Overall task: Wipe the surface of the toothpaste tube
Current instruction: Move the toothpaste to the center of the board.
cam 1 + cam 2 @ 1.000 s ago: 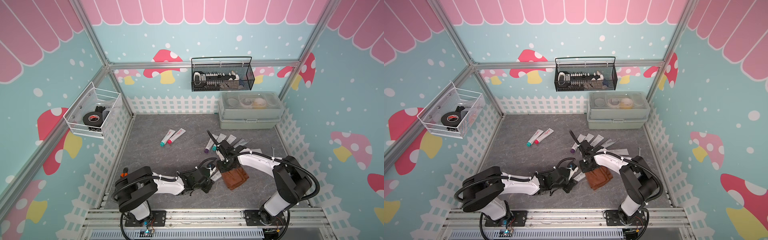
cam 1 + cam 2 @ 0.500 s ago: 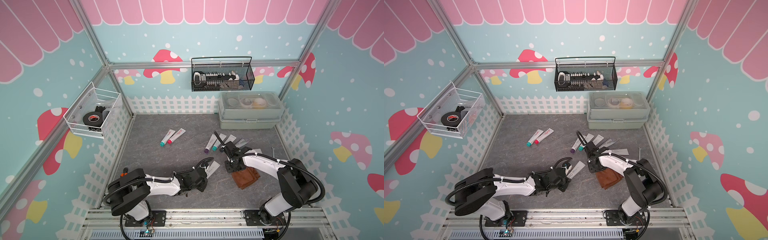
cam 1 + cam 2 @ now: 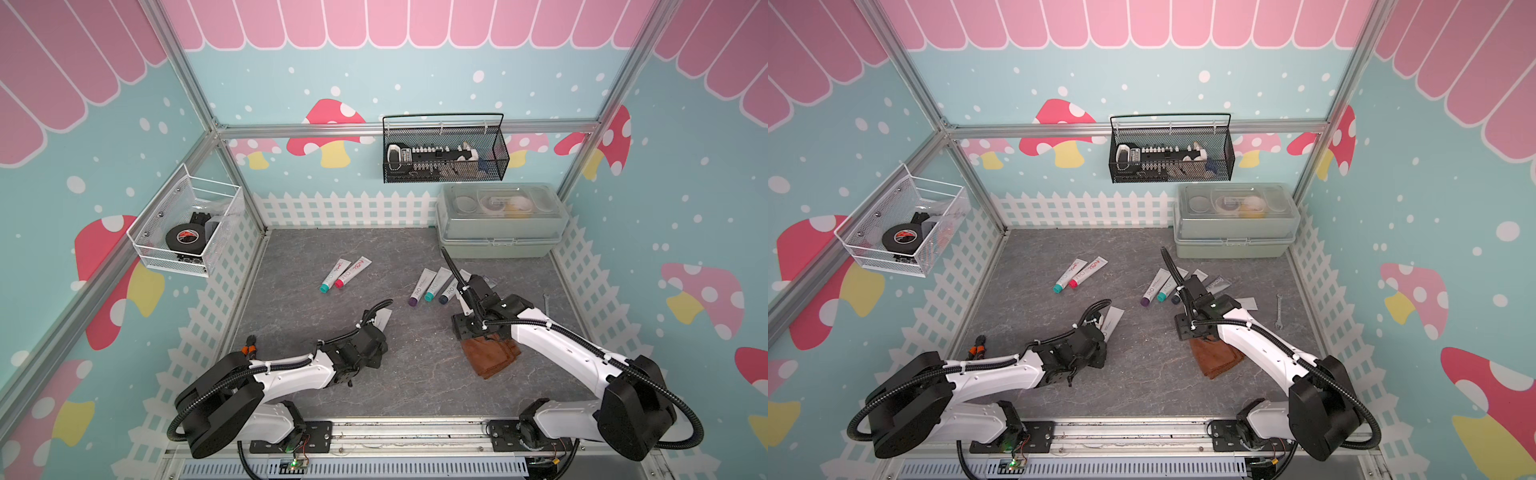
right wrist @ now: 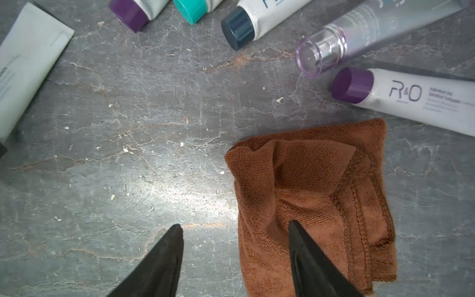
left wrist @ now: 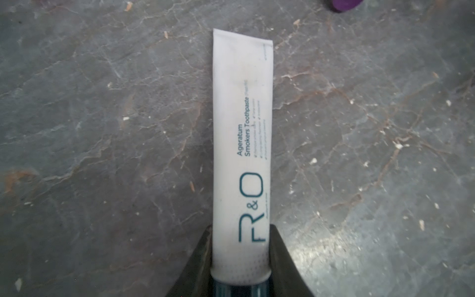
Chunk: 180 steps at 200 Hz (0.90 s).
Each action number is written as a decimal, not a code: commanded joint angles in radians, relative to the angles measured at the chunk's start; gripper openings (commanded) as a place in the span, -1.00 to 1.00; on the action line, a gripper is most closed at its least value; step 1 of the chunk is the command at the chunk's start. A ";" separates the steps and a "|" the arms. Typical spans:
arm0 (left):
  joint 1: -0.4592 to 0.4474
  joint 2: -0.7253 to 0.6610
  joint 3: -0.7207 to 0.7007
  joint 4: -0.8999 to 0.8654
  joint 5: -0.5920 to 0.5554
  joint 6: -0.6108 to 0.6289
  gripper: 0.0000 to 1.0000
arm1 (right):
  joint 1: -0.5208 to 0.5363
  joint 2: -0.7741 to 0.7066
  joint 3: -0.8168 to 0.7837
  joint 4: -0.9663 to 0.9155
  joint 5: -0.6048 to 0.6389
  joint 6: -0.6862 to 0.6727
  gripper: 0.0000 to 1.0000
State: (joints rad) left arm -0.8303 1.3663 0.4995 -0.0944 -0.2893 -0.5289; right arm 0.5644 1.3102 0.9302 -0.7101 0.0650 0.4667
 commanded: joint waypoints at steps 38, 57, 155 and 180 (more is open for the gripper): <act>0.053 0.250 0.207 0.086 0.102 0.119 -0.44 | 0.002 -0.032 -0.077 0.031 -0.066 0.009 0.29; 0.087 0.307 0.262 0.108 0.145 0.145 -0.44 | 0.002 -0.040 -0.092 0.038 -0.074 -0.001 0.29; 0.194 0.589 0.633 0.005 0.283 0.256 -0.42 | 0.002 -0.026 -0.084 0.037 -0.089 -0.014 0.28; 0.200 0.595 0.672 -0.025 0.286 0.253 -0.29 | 0.003 -0.022 -0.090 0.043 -0.093 -0.019 0.30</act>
State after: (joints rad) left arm -0.6376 1.9575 1.1297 -0.0620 -0.0280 -0.2955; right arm 0.5644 1.2900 0.8425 -0.6720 -0.0185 0.4709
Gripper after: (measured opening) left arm 0.323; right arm 0.646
